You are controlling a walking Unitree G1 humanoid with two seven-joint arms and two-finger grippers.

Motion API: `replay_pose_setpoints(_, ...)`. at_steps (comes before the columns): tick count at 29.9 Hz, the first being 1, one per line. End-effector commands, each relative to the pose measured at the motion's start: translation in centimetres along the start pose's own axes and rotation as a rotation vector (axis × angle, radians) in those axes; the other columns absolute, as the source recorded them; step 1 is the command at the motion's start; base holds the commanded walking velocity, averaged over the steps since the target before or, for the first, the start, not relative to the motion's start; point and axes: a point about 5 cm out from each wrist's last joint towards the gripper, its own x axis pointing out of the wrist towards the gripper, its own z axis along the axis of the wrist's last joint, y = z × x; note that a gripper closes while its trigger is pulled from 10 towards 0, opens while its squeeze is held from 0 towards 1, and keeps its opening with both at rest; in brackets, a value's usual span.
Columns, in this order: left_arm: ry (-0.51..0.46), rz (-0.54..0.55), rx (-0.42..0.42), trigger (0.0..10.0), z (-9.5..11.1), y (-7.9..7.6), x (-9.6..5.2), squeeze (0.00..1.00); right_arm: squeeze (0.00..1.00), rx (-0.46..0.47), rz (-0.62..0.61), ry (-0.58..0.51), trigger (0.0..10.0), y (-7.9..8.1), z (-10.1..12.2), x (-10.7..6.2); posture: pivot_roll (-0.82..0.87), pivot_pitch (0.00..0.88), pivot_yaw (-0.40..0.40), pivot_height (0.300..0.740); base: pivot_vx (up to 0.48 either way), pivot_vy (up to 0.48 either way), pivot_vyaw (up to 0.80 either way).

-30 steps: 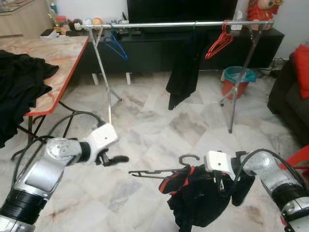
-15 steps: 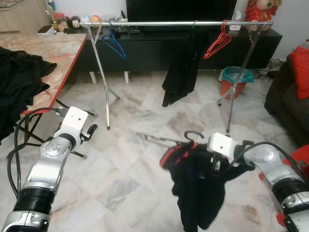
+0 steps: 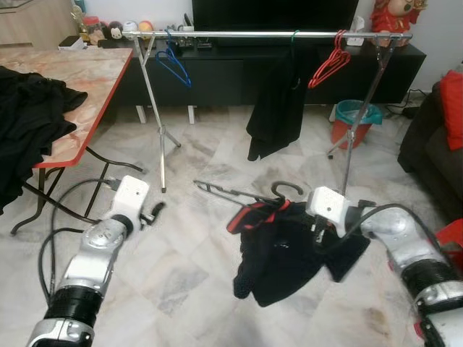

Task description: Hang hanger

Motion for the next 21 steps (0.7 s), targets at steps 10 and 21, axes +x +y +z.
replay_pose_setpoints(10, 0.06, -0.289, -0.066, 10.0, -3.8, -1.8, -1.5, 0.0, 0.0, -0.001, 0.128, -0.215, 10.0, -1.4, 4.0, -0.2, 0.1, 0.0, -0.007, 0.74, 0.0, 0.0, 0.0)
replay_pose_setpoints(21, 0.024, -0.51, -0.136, 10.0, -3.6, -4.5, -1.8, 0.0, 0.0, 0.007, 0.282, -0.254, 10.0, 0.0, 4.5, 0.5, 0.1, 0.0, -0.02, 0.74, 0.0, 0.0, 0.0)
